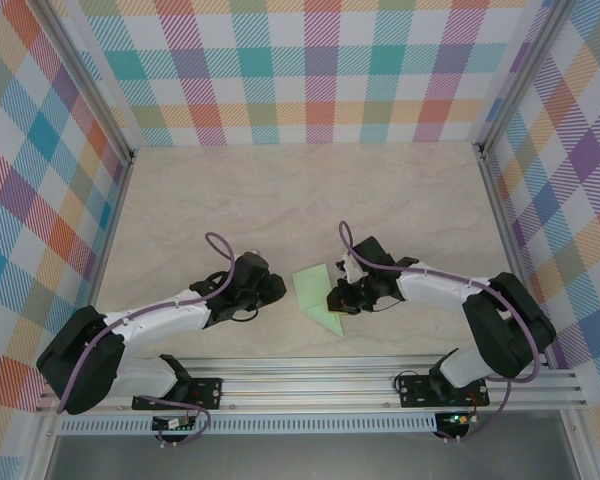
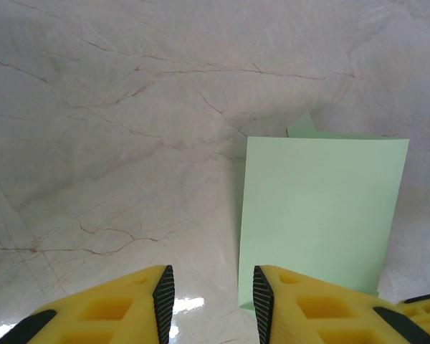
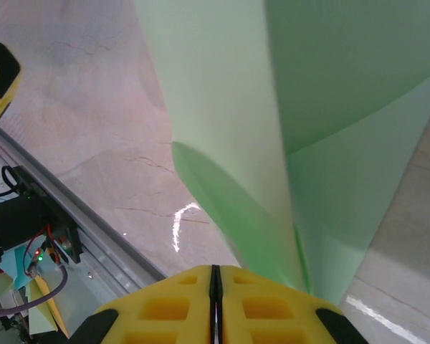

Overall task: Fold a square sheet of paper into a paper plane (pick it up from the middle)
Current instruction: Fold the wing for the fifth time at the center of the table.

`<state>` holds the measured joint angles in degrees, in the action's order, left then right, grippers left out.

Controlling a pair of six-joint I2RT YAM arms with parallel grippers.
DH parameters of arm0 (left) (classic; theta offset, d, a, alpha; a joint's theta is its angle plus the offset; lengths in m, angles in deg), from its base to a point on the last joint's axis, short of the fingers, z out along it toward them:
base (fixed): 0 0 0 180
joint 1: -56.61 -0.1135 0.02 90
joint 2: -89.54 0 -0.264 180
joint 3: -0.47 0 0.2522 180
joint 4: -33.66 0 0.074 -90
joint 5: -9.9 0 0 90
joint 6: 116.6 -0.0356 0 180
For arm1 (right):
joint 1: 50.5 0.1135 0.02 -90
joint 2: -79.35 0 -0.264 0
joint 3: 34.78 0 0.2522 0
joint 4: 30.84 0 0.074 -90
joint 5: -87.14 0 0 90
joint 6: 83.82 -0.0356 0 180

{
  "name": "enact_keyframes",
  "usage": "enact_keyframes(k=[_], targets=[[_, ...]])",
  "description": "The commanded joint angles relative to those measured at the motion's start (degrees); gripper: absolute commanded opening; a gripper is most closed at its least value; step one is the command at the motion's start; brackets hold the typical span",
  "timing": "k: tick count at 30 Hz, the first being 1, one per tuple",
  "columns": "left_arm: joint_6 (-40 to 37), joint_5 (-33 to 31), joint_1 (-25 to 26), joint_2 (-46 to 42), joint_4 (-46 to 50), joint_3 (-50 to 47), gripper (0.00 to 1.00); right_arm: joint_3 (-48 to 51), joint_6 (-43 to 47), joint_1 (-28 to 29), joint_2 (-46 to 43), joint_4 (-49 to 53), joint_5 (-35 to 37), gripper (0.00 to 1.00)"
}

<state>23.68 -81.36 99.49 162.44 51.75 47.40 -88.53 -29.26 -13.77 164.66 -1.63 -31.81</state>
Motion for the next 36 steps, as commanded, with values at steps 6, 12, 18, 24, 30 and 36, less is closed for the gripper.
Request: enact_keyframes(k=[6,12,18,24,30,36], targets=[[-1.03,1.32,1.02,2.01,-0.16,3.0,0.37,0.15,1.33,-1.52,2.49,-0.94,2.5,0.1],[-1.15,1.51,1.69,3.29,-0.29,3.7,0.37,1.35,1.74,-2.86,1.17,-0.75,2.46,0.1],[-1.85,3.0,2.68,5.59,-1.03,5.42,0.37,3.68,1.74,-4.44,1.77,-1.78,2.7,0.1],[-1.23,4.11,4.62,8.33,-1.98,7.04,0.38,6.75,1.43,-6.56,2.04,-4.69,1.31,0.1],[3.41,3.38,6.98,10.55,-3.66,7.43,0.48,9.89,0.23,-7.89,2.44,-8.53,0.39,0.1],[10.19,2.23,10.13,14.21,-5.41,7.57,0.54,11.39,-0.46,-9.07,2.04,-11.13,-1.27,0.1]])
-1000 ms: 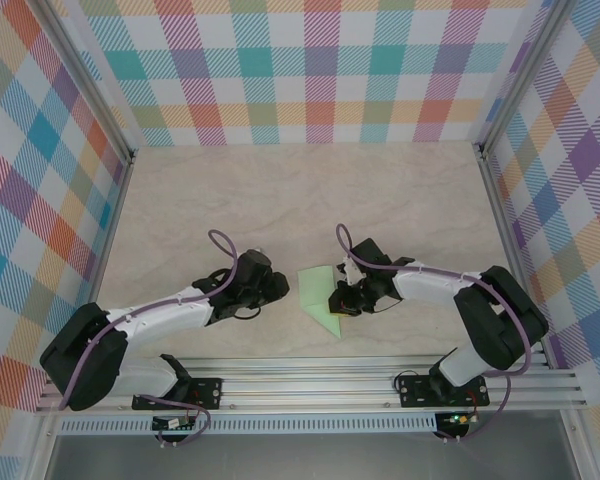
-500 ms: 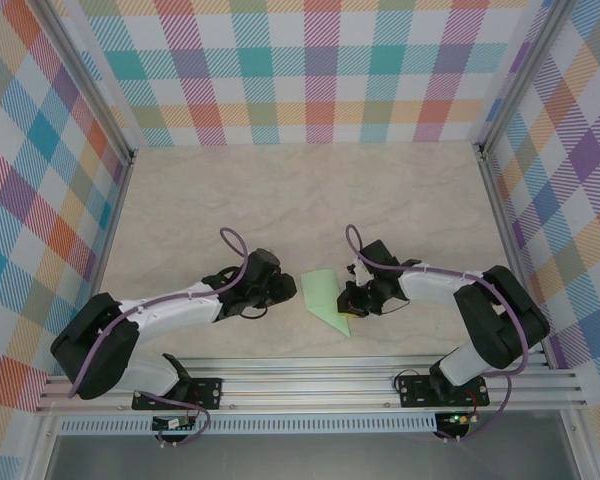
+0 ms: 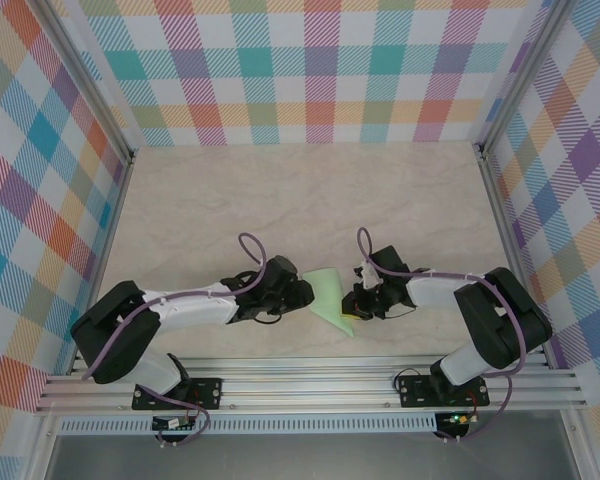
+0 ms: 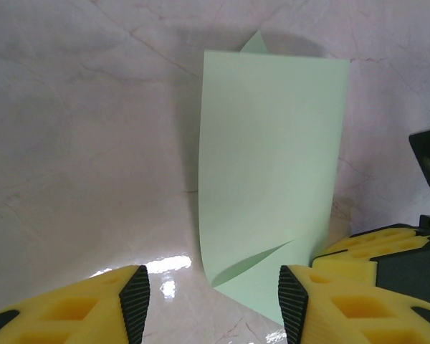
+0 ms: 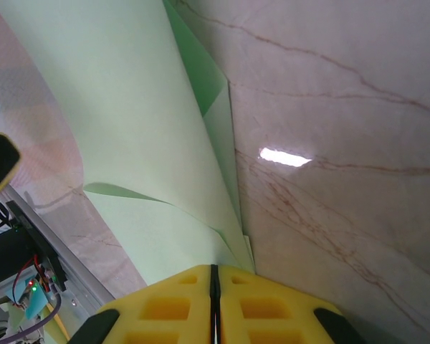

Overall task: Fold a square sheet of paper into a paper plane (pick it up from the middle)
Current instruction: Fold the wing for the fifth time at the center of the table.

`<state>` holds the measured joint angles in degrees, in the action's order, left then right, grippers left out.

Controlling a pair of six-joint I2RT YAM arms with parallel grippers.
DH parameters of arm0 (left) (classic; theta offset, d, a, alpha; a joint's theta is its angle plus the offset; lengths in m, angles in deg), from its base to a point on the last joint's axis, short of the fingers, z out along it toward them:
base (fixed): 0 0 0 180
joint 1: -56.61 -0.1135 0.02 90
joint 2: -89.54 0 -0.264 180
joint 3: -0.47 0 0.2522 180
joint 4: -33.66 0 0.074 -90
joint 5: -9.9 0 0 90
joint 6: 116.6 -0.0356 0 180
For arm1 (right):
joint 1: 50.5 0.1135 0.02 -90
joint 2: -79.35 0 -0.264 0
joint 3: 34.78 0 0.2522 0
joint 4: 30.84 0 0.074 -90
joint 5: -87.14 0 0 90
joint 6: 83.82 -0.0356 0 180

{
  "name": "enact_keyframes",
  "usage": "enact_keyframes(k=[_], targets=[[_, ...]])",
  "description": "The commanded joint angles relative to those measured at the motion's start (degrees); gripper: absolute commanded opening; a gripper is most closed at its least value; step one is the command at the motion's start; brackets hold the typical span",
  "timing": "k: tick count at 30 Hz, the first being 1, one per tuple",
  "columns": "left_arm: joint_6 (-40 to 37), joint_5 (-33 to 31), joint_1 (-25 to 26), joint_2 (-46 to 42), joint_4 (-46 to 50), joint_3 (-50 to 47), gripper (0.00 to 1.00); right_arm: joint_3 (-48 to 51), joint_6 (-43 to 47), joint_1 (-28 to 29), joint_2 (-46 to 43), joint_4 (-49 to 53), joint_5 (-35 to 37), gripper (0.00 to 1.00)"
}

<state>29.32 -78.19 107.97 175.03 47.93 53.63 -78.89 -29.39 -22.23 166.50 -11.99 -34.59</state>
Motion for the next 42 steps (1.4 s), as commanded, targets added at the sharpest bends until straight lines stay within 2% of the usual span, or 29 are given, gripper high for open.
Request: enact_keyframes(k=[1,7,9,19,26,31,42], targets=[[5.6,-1.11,1.93,2.22,-1.54,1.42,0.54,1.84,-0.24,-0.76,0.25,-0.7,1.63,0.1],[10.31,-2.6,4.23,4.55,-4.95,1.26,0.52,2.86,-0.42,-1.51,0.21,-1.69,1.16,0.1],[10.68,-2.53,4.52,5.32,-5.98,1.45,0.47,3.0,-0.38,-1.66,0.21,-1.74,1.09,0.1],[12.19,-2.05,5.4,8.0,-9.74,1.82,0.44,3.81,-0.44,-2.33,-0.16,-2.44,0.47,0.11],[12.58,-2.39,6.09,8.02,-10.59,2.27,0.37,4.2,-0.42,-2.7,-0.67,-2.54,0.22,0.11],[13.5,-3.91,6.39,7.67,-9.22,2.2,0.38,4.22,-0.29,-3.02,-0.99,-2.24,0.31,0.11],[13.33,-3.92,6.67,8.02,-12.82,1.55,0.36,4.47,-0.19,-3.71,-1.31,-2.44,-0.61,0.11]])
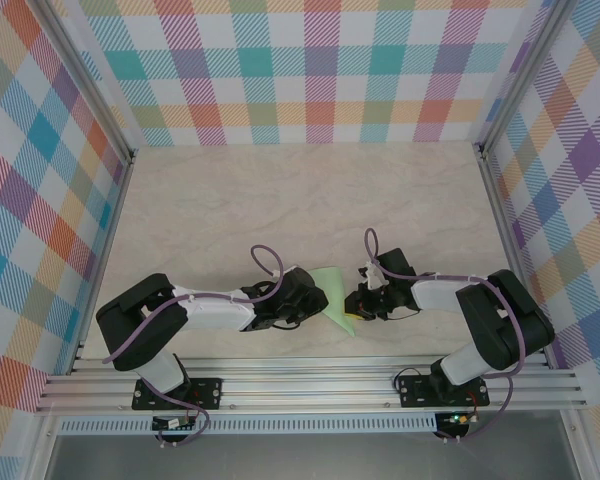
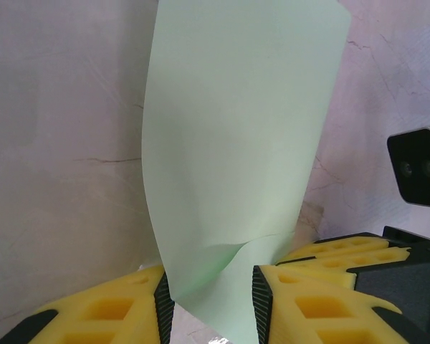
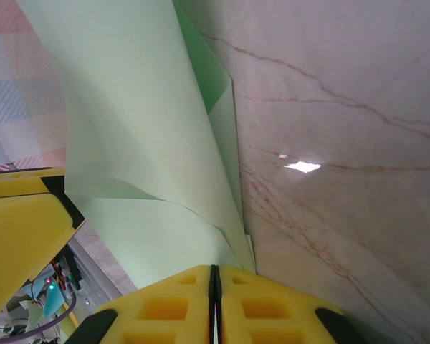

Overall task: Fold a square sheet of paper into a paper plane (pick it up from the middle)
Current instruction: Fold the wing for the fifth time at the center of the table.

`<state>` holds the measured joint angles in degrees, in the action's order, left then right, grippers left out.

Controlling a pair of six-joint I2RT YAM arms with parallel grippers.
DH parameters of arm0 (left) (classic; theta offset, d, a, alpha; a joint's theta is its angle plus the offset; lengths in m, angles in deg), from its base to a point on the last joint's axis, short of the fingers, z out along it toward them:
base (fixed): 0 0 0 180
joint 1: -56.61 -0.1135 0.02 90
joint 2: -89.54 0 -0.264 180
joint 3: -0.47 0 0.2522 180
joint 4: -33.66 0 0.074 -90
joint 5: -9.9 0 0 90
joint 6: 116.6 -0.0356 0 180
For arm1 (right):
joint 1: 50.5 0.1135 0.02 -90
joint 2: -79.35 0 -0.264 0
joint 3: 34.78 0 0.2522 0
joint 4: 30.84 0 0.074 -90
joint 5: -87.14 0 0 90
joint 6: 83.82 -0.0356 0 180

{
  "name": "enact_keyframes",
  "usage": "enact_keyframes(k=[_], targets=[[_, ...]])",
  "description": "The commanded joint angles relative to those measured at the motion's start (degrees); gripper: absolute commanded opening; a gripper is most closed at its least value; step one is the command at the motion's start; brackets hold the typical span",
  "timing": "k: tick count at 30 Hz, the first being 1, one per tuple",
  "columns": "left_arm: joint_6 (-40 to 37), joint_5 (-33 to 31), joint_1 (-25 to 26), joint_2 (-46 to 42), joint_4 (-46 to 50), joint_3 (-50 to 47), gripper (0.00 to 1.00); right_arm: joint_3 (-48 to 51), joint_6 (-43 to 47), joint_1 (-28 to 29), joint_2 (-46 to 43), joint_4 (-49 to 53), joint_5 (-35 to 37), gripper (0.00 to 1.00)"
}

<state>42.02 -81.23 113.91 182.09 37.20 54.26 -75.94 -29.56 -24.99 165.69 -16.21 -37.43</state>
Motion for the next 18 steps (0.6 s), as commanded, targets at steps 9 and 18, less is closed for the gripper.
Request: enact_keyframes(k=[9,18], targets=[[0.38,-0.64,0.71,2.77,-5.41,0.88,0.36,1.39,-0.1,-1.26,-0.49,1.31,1.43,0.12],[-0.88,0.43,0.69,5.12,-6.34,2.42,0.2,1.04,-0.03,-1.35,-1.32,1.3,1.68,0.14]])
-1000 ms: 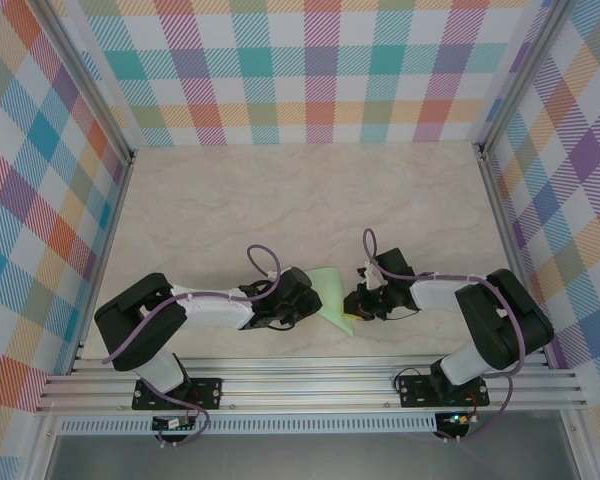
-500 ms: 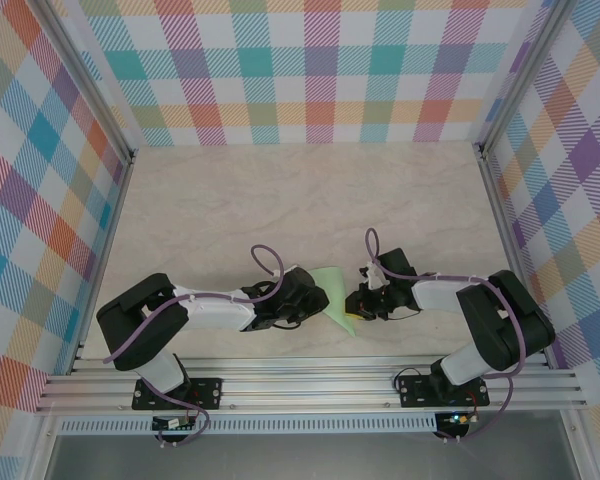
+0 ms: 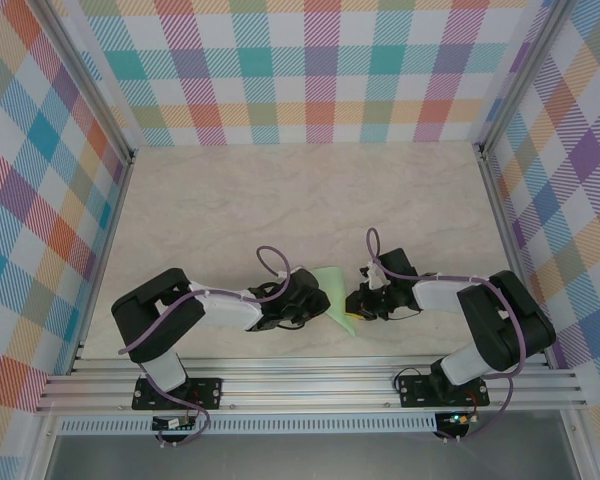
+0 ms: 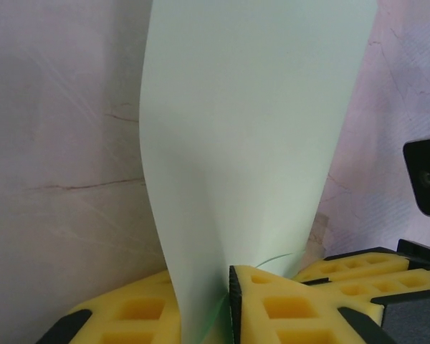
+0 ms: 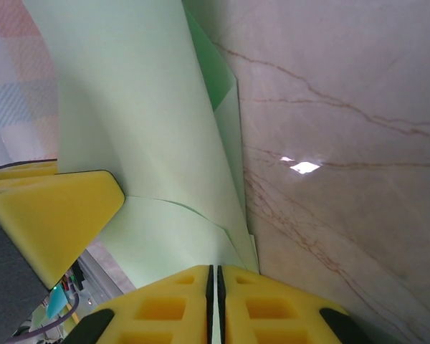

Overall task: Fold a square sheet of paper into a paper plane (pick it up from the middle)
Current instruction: Fold the wing for the fifth time at the center of the table.

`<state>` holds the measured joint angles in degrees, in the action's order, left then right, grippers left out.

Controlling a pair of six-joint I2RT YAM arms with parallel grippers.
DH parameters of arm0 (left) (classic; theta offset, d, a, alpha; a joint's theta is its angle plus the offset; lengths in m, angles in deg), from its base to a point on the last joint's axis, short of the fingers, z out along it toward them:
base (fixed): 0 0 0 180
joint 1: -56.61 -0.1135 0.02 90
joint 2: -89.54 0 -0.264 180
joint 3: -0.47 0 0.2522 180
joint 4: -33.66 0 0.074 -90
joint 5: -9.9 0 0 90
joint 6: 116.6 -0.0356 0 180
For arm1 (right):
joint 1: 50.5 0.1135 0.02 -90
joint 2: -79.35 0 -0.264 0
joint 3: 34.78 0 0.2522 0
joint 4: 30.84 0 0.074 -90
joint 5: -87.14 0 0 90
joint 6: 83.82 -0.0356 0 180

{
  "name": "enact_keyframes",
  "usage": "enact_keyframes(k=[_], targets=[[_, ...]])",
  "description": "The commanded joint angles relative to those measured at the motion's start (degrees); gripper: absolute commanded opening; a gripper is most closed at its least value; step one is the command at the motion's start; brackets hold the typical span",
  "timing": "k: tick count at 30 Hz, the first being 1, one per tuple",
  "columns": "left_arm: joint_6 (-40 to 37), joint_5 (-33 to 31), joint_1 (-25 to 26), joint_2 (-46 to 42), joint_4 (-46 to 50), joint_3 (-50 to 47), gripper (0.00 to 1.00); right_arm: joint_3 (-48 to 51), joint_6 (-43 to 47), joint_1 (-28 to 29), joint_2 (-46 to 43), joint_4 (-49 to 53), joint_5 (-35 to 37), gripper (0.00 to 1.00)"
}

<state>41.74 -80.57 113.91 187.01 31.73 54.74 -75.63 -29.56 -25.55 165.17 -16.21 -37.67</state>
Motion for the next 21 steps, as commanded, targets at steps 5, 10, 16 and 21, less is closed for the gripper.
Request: enact_keyframes(k=[5,10,16,21], targets=[[-2.5,-0.8,0.71,-0.26,4.7,3.88,0.06,0.64,1.7,-0.78,-3.44,3.26,3.39,0.16],[-2.51,-1.83,0.71,-0.52,7.98,5.03,0.0,0.29,4.75,-0.8,-7.82,6.9,4.54,0.19],[-3.3,-2.26,0.62,-0.53,11.2,7.08,0.0,0.66,7.37,-0.69,-16.12,11.22,5.35,0.25],[-3.3,-1.71,0.33,-0.64,11.54,8.1,0.0,2.75,7.1,1.3,-24.1,12.8,10.05,0.36]])
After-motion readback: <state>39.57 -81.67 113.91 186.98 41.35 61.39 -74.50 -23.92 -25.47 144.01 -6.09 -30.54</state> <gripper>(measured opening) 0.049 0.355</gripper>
